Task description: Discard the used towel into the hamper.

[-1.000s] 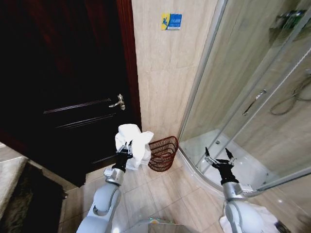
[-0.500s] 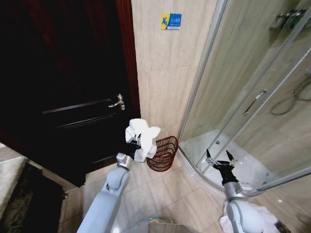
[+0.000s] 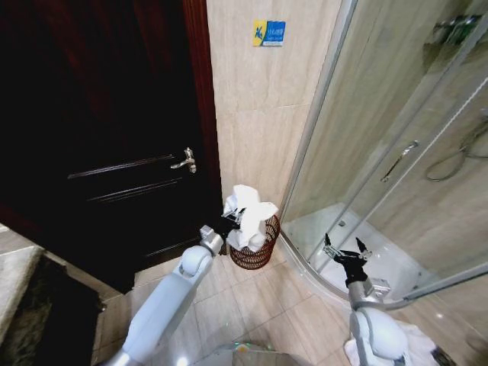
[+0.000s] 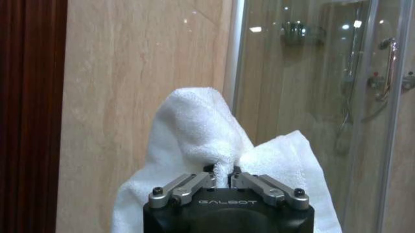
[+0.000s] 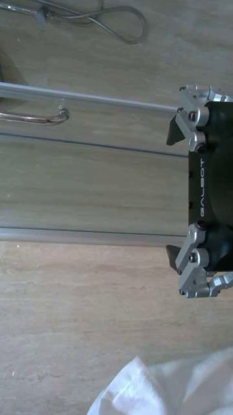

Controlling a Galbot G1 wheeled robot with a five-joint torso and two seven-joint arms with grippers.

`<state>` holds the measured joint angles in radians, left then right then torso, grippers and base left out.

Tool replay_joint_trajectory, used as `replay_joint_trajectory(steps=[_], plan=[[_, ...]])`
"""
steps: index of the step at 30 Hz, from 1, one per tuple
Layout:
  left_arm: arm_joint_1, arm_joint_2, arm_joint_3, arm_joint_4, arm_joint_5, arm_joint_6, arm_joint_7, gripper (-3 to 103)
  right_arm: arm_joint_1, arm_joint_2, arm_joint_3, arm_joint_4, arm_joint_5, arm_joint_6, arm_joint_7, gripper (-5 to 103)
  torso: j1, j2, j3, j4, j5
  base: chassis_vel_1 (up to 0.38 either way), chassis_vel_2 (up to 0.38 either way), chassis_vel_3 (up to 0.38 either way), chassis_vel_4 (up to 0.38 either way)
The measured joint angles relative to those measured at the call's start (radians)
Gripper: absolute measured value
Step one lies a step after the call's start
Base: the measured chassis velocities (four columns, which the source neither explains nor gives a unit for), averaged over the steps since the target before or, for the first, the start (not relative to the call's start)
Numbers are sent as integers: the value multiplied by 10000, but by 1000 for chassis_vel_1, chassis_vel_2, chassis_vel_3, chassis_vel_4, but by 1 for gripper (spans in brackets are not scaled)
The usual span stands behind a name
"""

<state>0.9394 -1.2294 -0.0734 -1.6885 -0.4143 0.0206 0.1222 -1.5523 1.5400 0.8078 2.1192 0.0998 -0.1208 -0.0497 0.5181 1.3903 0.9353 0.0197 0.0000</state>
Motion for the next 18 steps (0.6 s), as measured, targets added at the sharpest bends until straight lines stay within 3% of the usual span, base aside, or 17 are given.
replay_joint_trajectory(steps=[18], plan=[[244,-398,58,45,596,-5,-87,6,-115,-231,39,54,180,33,22,100,3,0,0,0,-2,-50,50,52,-44]])
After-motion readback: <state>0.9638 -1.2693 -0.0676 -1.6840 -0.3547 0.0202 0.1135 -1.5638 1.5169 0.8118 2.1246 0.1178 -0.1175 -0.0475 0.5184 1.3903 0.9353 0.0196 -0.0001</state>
